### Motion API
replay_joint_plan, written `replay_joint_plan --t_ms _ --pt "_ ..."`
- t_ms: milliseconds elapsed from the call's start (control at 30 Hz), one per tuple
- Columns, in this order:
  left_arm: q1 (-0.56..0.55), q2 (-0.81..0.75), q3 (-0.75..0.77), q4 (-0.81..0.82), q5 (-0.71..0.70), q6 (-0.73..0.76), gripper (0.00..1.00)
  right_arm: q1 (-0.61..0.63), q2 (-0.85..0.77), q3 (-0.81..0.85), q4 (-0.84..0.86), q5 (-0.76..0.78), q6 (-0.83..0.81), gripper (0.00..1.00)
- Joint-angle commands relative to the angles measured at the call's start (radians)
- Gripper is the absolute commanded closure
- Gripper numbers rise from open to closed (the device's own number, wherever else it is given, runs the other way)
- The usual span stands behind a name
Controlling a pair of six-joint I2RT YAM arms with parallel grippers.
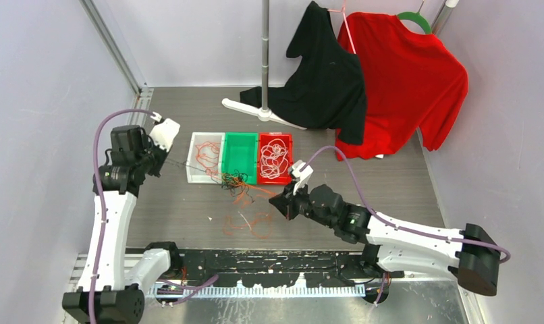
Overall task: Untangle the cables
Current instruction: Untie the cable.
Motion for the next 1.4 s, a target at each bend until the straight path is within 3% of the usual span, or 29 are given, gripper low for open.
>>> replay_joint_plan --t_ms 0,100,167,300,400,467,567,667,1067,1233,1367 --pt "0.154 0.038 -0.082 0.171 -0.105 0.098 1.00 -0.066 -0.091 0.084 -0.128 -0.001 -0.020 0.99" --pt "0.288 0.084 -0.047 0.150 0.045 0.057 1.00 -0.097 -0.121 0.101 -0.178 -0.021 -0.020 0.96" --pt "0.367 0.098 -0.003 0.077 0.201 0.042 1.00 -0.099 -0.117 0.102 -0.182 -0.062 -0.029 0.84" --pt "0.369 0.099 0.048 -0.194 0.542 0.177 1.00 -0.099 -0.048 0.122 -0.164 -0.136 -0.015 0.80" --pt "0.369 0.088 0.048 -0.344 0.671 0.315 1.00 -0.099 0.041 0.140 -0.115 -0.227 0.018 0.75" --pt "0.368 0.080 0.034 -0.376 0.677 0.354 1.00 -0.099 0.099 0.157 -0.106 -0.253 0.026 0.68" --pt "0.367 0.080 0.026 -0.434 0.666 0.428 1.00 -0.099 0.172 0.161 -0.063 -0.226 0.016 0.46" --pt "0.367 0.078 0.019 -0.438 0.648 0.431 1.00 -0.083 0.262 0.173 -0.016 -0.181 -0.008 0.38" --pt "0.368 0.100 0.043 -0.407 0.638 0.377 1.00 0.055 0.615 0.387 0.082 -0.055 -0.182 0.29" --pt "0.367 0.133 0.151 -0.521 0.741 0.378 1.00 0.061 0.729 0.528 0.123 -0.126 -0.304 0.30" --pt "0.368 0.154 0.255 -0.621 0.837 0.378 1.00 0.058 0.871 0.657 0.142 -0.283 -0.383 0.28"
